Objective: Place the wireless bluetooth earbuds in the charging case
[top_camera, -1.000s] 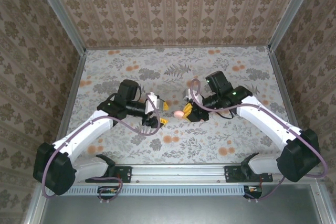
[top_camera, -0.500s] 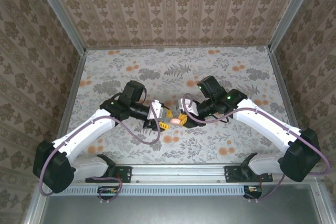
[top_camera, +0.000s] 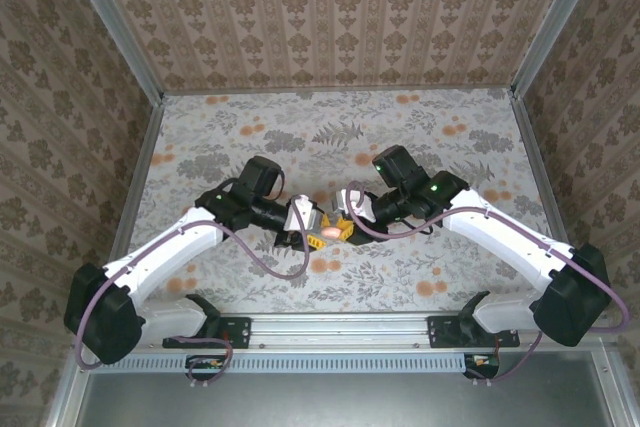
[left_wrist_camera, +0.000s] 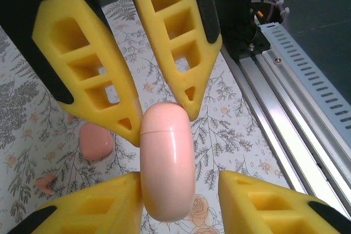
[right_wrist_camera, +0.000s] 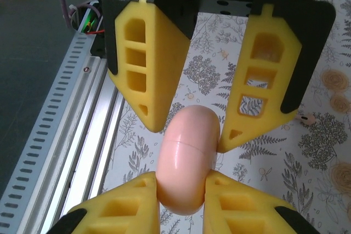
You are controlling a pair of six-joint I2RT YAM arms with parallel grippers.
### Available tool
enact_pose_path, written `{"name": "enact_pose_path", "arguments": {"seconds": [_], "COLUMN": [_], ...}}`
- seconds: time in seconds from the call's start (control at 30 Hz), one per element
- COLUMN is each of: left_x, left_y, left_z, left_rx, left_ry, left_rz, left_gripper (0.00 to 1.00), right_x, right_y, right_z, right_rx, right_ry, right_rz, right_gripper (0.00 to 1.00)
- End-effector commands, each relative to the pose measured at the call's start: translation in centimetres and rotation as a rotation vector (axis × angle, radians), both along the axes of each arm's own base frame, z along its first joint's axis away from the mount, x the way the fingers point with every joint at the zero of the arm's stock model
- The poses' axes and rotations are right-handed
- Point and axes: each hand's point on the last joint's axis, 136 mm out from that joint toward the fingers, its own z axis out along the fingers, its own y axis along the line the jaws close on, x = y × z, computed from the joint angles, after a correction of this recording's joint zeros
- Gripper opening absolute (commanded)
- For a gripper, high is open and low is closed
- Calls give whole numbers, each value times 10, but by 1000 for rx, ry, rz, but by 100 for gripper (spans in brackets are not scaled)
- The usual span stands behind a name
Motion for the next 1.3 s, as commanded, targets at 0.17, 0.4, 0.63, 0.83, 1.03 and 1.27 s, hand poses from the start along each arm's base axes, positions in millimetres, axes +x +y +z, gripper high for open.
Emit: {"name": "enact_pose_path", "arguments": {"seconds": [0.17,0.4,0.63,0.83,1.03,1.27], "left_x": [-2,-5,8,16,19,23], "left_y": [-6,-7,-8,-7,-10,-13], "left_z": [9,12,23,29,35,44], "left_rx": [-21,-42,-202,-291,-344,-384], "left_ry": [-18,17,76,53,78,72], "left_rz": [-27,-31,63,138,149,164], "left_gripper": [30,19,18,16,16,15], "right_x": [2,5,21,25,23,20], "right_y": [7,6,-13,-27,-22,-17], "right_z": [17,17,39,60,61,59], "right_rx": [43,58,242,449,522,536], "right_ry": [-56,-77,-180,-186,-103,-76], "right_rz": [22,-16,-198,-318,-315,-277], "right_gripper": [21,28,49,55,60,63]}}
